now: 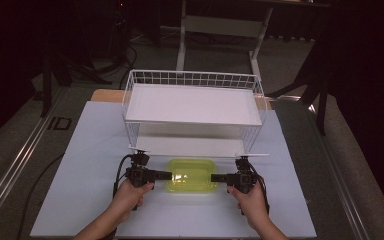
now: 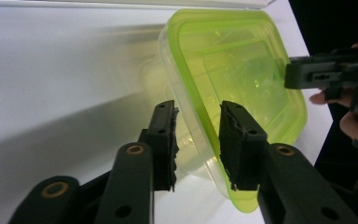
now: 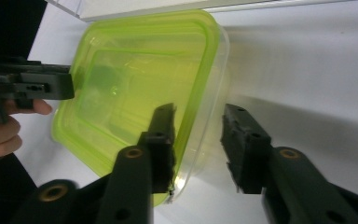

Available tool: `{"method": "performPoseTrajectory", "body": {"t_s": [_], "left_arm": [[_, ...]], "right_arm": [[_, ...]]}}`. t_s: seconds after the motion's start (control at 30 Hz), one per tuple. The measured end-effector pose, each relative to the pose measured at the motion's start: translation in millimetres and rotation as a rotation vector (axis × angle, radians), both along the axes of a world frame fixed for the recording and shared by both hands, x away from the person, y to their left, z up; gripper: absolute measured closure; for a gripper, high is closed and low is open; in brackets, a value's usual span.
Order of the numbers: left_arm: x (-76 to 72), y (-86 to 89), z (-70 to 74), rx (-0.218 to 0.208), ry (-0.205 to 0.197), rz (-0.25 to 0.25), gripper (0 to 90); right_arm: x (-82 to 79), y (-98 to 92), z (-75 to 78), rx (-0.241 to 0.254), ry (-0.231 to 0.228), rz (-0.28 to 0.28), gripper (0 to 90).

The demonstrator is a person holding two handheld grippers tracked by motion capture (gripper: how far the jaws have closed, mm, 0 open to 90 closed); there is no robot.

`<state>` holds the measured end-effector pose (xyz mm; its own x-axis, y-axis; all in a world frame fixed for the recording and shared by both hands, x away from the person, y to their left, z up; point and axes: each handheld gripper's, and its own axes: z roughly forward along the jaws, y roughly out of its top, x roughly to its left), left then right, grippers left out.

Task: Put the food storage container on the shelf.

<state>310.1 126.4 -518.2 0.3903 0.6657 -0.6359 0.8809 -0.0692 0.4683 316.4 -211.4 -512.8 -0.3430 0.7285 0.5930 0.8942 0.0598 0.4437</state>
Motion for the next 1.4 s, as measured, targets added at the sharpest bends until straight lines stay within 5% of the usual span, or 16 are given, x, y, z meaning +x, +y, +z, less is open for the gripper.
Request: {"method": "performPoseTrajectory", "body": {"t_s": [0.53, 0.87, 1.1, 1.23, 1.4], "left_arm": [[-10.0, -4.8, 6.7, 0.018, 0.017, 0.002, 77.7], [-14.1, -3.5, 30.0, 0.054, -0.105, 0.040, 81.3], [-4.1, -5.0, 31.4, 0.039, -0.149, 0.065, 81.1], [6.0, -3.4, 30.1, 0.012, -0.193, 0.073, 81.2], [19.5, -4.7, 31.4, 0.031, -0.224, 0.093, 81.2]], "right_arm": [[-18.8, 6.8, 7.9, -0.038, -0.059, -0.020, 77.7], [-21.9, 14.7, 25.3, -0.059, -0.165, -0.023, 79.9], [-13.6, 17.9, 37.9, -0.107, -0.271, -0.038, 79.8], [-3.6, 19.7, 38.8, -0.114, -0.292, -0.058, 79.8], [9.8, 21.4, 38.1, -0.109, -0.299, -0.080, 79.8]]}}
